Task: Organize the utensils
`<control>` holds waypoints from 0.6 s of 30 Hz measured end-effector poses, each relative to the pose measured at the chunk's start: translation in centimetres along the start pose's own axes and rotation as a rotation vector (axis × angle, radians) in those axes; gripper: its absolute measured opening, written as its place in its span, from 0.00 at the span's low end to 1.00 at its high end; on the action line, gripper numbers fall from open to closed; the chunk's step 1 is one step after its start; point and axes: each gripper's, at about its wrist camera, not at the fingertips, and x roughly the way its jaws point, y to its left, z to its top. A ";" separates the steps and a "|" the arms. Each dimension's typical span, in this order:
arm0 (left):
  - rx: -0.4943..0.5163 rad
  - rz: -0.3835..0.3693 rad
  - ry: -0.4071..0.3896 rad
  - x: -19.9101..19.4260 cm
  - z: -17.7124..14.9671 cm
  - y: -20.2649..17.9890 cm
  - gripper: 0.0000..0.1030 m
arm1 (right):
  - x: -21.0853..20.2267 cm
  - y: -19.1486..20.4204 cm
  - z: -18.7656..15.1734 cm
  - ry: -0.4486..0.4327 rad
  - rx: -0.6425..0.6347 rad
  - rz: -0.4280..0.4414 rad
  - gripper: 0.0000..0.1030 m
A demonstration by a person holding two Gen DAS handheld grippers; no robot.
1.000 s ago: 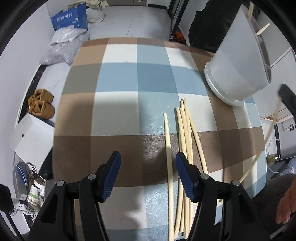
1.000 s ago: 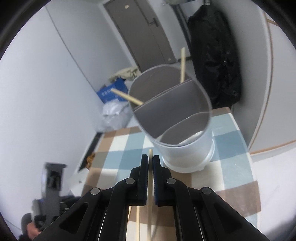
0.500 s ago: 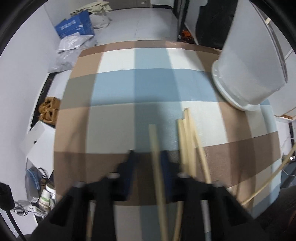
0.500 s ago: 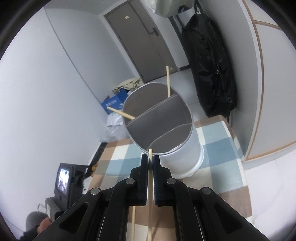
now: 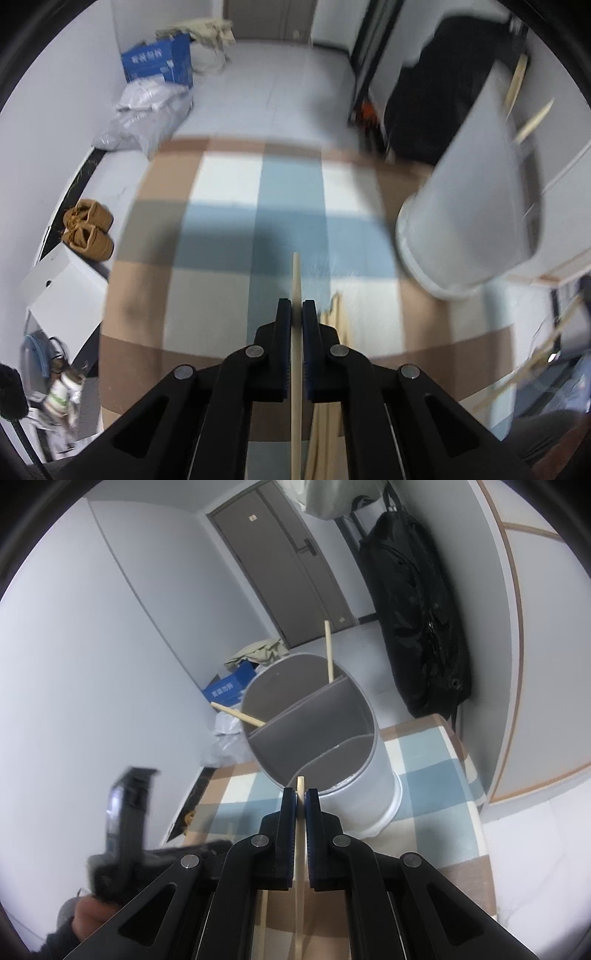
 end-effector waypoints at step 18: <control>0.020 -0.147 -0.374 -10.7 0.0 -0.9 0.01 | -3.3 4.9 -1.6 -0.138 -0.210 -0.009 0.04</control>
